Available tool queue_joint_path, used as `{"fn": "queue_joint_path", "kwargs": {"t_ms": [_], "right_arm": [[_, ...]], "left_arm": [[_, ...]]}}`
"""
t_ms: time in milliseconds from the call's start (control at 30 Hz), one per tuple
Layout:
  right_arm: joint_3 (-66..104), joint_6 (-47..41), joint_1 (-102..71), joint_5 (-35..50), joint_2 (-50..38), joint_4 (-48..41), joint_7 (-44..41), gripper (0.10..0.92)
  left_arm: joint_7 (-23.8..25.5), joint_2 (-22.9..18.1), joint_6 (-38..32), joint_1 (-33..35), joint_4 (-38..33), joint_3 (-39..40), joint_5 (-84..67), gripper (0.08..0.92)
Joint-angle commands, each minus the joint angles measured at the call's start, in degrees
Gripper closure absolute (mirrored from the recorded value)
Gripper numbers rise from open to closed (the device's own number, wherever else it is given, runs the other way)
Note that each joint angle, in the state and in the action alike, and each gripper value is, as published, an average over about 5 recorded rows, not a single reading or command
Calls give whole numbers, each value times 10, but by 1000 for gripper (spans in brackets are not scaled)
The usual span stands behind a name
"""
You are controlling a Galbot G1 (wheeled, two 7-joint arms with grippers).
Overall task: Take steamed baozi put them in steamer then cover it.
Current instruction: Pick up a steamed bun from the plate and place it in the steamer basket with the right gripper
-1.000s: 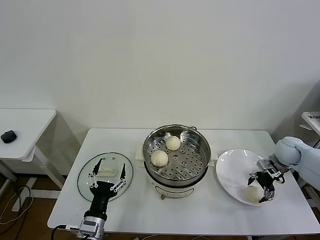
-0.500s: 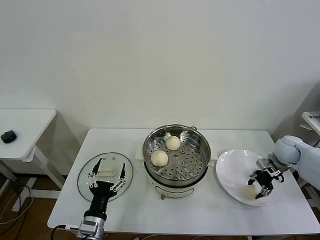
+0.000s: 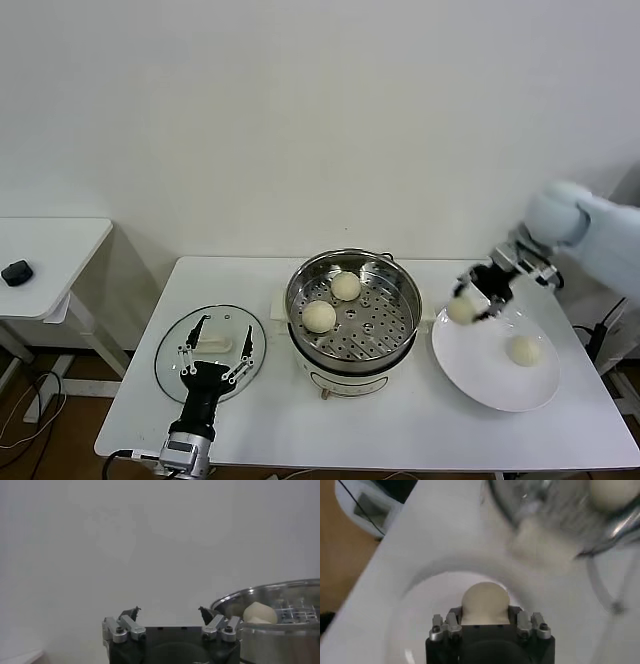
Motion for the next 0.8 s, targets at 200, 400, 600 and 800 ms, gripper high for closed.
{"fn": "queue_joint_path", "kwargs": {"t_ms": [200, 400, 600, 800], "right_arm": [[-48, 180, 94, -59, 140, 106, 23, 397], [-30, 238, 27, -129, 152, 120, 19, 397], [-2, 280, -33, -180, 163, 109, 16, 397], [13, 296, -65, -209, 178, 97, 12, 397]], "left_arm": [[0, 1, -3, 1, -3, -3, -1, 177], [-1, 1, -3, 0, -1, -5, -2, 177], [-1, 0, -4, 0, 1, -6, -2, 177], [-1, -2, -6, 1, 3, -7, -2, 177]]}}
